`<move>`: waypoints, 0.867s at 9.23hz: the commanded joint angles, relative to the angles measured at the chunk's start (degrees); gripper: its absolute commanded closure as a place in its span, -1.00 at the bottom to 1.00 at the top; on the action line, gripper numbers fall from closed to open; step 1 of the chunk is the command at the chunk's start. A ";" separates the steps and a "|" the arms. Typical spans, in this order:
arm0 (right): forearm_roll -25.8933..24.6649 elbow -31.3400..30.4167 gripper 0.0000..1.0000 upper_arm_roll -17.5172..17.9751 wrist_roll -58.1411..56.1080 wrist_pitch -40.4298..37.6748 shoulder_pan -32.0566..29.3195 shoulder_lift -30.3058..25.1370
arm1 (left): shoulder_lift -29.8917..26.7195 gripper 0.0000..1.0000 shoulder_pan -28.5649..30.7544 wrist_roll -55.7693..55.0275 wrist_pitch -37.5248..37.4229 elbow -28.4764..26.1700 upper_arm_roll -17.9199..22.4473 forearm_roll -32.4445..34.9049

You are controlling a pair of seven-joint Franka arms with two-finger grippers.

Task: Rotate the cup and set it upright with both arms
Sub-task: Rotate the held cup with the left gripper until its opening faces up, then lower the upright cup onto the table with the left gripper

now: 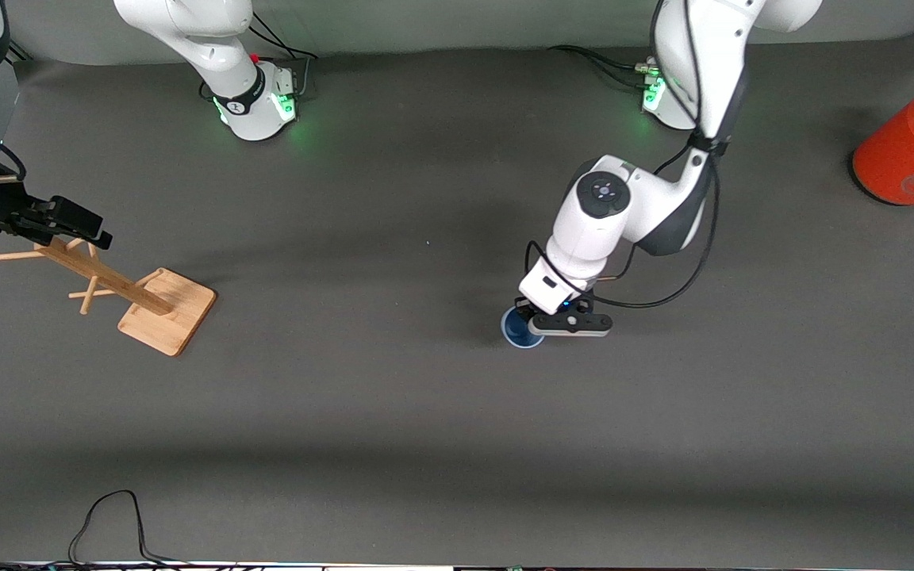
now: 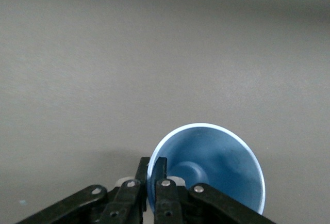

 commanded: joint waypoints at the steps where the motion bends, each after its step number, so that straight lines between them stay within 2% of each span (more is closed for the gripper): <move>1: -1.14 -0.62 -1.00 0.34 -0.76 -0.83 -0.63 -0.92 | 1.05 1.00 -1.60 -3.02 2.57 -0.92 0.75 0.20; 2: -2.09 -0.62 -1.00 0.34 -0.76 -0.92 -0.64 -1.01 | 1.40 0.54 -1.78 -3.03 2.57 -0.91 0.66 0.29; 3: -3.15 -0.62 -1.00 0.43 -0.58 -1.09 -0.55 -1.10 | 1.58 -0.96 -2.04 -3.03 2.57 -0.91 0.66 0.29; 5: -4.90 -0.62 -1.00 0.60 0.47 -1.88 -0.11 -1.36 | -0.34 -1.00 -2.48 -3.73 0.21 -0.91 0.66 0.29; 7: -5.27 -0.44 -1.00 2.18 1.97 -1.10 -0.11 -1.54 | -5.69 -1.00 -2.13 -3.39 -11.95 1.79 0.57 0.20; 8: -5.27 -0.18 -1.00 2.18 2.06 -1.36 -0.11 -1.71 | -8.24 -1.00 -1.70 -2.78 -20.55 5.20 0.83 0.20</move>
